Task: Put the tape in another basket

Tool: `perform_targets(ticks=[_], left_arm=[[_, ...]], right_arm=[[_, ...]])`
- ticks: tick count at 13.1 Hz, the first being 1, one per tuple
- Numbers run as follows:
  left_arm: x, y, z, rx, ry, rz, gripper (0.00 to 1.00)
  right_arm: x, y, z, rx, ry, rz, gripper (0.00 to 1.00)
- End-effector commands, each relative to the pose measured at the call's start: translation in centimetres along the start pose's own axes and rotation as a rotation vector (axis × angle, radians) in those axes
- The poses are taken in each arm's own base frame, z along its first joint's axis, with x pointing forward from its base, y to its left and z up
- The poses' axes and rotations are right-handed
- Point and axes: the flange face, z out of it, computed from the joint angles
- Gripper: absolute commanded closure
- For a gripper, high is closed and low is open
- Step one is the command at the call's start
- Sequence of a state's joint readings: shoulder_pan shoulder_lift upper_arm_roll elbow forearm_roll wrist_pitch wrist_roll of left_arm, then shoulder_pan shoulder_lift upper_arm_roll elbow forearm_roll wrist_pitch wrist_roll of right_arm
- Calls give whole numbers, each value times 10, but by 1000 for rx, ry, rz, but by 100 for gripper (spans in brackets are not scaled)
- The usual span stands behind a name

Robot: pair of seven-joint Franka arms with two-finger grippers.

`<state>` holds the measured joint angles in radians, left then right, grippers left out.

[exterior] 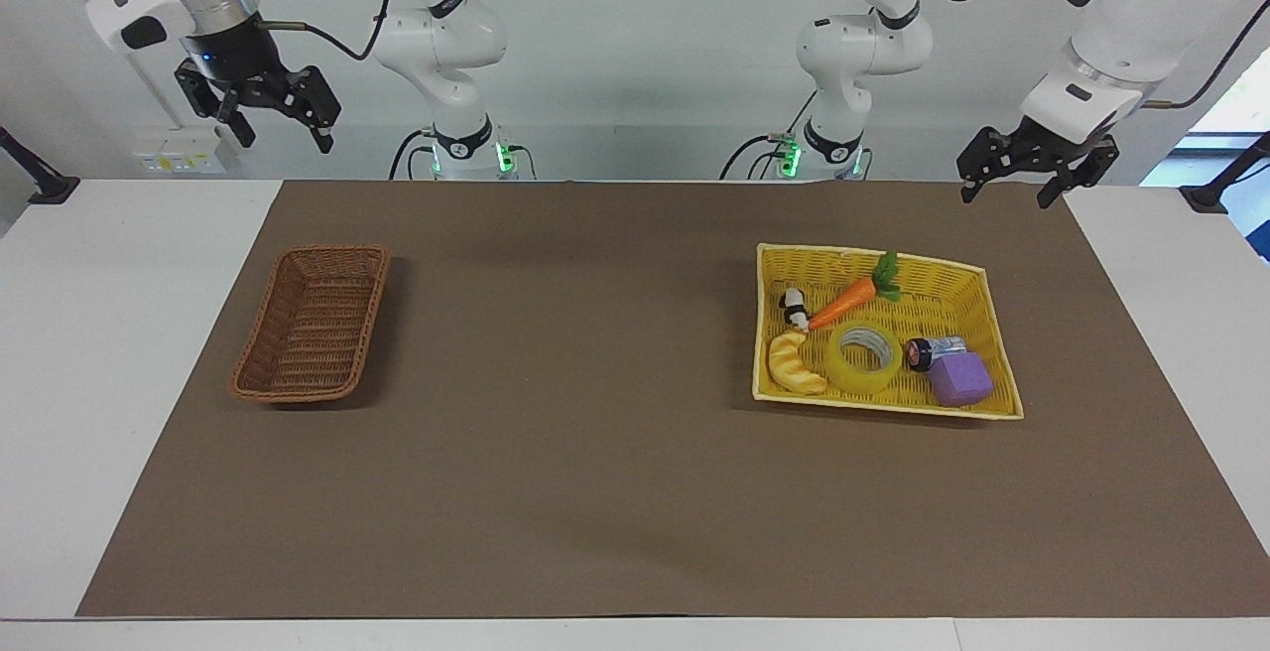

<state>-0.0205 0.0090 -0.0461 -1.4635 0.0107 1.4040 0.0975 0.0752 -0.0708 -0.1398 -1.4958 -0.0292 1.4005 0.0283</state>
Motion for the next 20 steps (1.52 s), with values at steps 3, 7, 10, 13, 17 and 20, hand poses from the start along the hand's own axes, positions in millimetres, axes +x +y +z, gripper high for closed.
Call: perform_targets(ticks=[3,7,10,13,17,20], left_arm=[[0,-1,-8,-6,-5,10,0],[0,-3,-9,-5,3,5,0],[0,-5,-9,-5,11,1,0],[-1,-6,-9,-4,11,-1,0],[-2,-6,-9,-5,7,-2,0],[-2,-6,-9,-5,7,-4,0]], right_arm=[[-3,-1,-3,8,-7,12,0],[-3,-1,-3,9,-7,11,0],[-3,-1,-3,8,-7,12,0],[-3,-1,-3,8,-7,12,0],[-3,-1,-3,9,-7,11,0],[-3,-1,-3,8,-7,12,0]])
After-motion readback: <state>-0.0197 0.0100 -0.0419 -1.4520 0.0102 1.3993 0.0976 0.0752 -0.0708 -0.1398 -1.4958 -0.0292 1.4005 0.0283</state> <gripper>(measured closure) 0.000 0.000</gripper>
